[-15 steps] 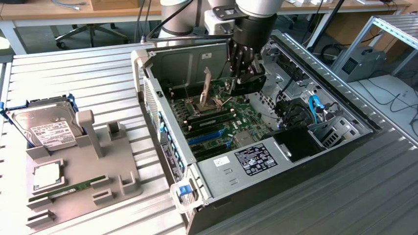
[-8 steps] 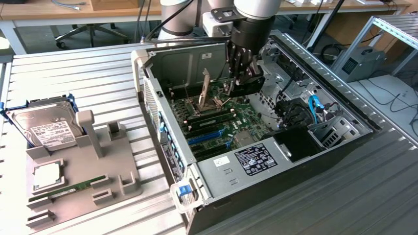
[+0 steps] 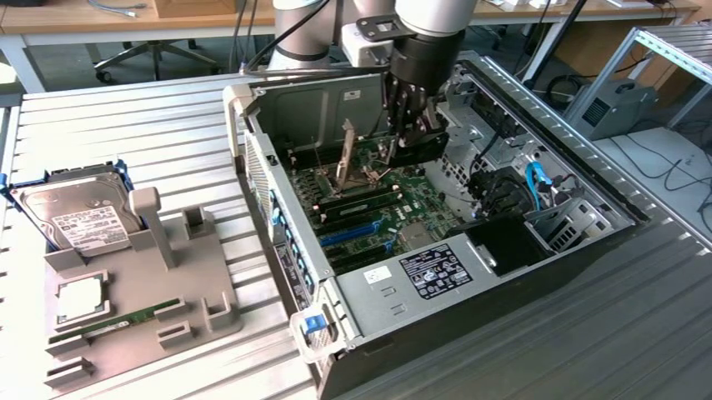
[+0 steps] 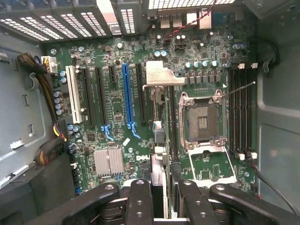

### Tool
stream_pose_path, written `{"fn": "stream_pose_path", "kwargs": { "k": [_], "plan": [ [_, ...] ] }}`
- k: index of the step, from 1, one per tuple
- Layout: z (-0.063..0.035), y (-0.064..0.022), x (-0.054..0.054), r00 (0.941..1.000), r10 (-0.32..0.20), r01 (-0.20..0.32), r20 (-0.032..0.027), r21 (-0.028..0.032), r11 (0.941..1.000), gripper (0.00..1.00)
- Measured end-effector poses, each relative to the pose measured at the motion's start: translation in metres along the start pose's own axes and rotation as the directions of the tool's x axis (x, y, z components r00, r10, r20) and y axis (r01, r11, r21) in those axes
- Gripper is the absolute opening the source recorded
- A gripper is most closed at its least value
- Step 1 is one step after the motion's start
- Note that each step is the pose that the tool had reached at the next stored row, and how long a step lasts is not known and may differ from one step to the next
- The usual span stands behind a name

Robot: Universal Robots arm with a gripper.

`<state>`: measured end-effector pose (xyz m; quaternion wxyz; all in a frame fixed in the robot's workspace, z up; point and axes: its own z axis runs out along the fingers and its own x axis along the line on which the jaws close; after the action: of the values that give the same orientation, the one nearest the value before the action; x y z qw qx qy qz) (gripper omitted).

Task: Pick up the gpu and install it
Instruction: 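Insert the gpu into the slot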

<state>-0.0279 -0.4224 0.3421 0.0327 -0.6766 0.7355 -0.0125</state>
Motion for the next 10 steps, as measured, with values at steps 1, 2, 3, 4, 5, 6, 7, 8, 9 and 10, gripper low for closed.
{"fn": "stream_pose_path", "kwargs": {
  "k": [1,2,3,4,5,6,7,8,9,10],
  "plan": [
    [0.0013,0.0008,0.0001,1.0000,0.000,0.000,0.0000,0.0000,1.0000,0.27],
    [0.0013,0.0009,0.0001,1.0000,0.000,0.000,-0.0001,0.0000,1.0000,0.27],
    [0.0014,0.0011,0.0001,1.0000,0.000,0.000,-0.0001,0.0000,1.0000,0.27],
    [0.0015,0.0013,0.0002,1.0000,0.000,0.000,-0.0001,0.0000,1.0000,0.27],
    [0.0016,0.0016,0.0002,1.0000,0.000,0.000,0.0000,0.0000,1.0000,0.27],
    [0.0016,0.0018,0.0002,1.0000,0.000,0.000,0.0000,0.0000,1.0000,0.27],
    [0.0016,0.0022,0.0002,1.0000,0.000,0.000,-0.0001,0.0000,1.0000,0.27],
    [0.0017,0.0026,0.0003,1.0000,0.000,0.000,0.0000,0.0000,1.0000,0.27],
    [0.0018,0.0030,0.0004,1.0000,0.000,0.000,0.0002,0.0001,1.0000,0.27],
    [0.0018,0.0035,0.0006,1.0000,0.000,0.000,0.0002,0.0001,1.0000,0.27]
  ]
}}
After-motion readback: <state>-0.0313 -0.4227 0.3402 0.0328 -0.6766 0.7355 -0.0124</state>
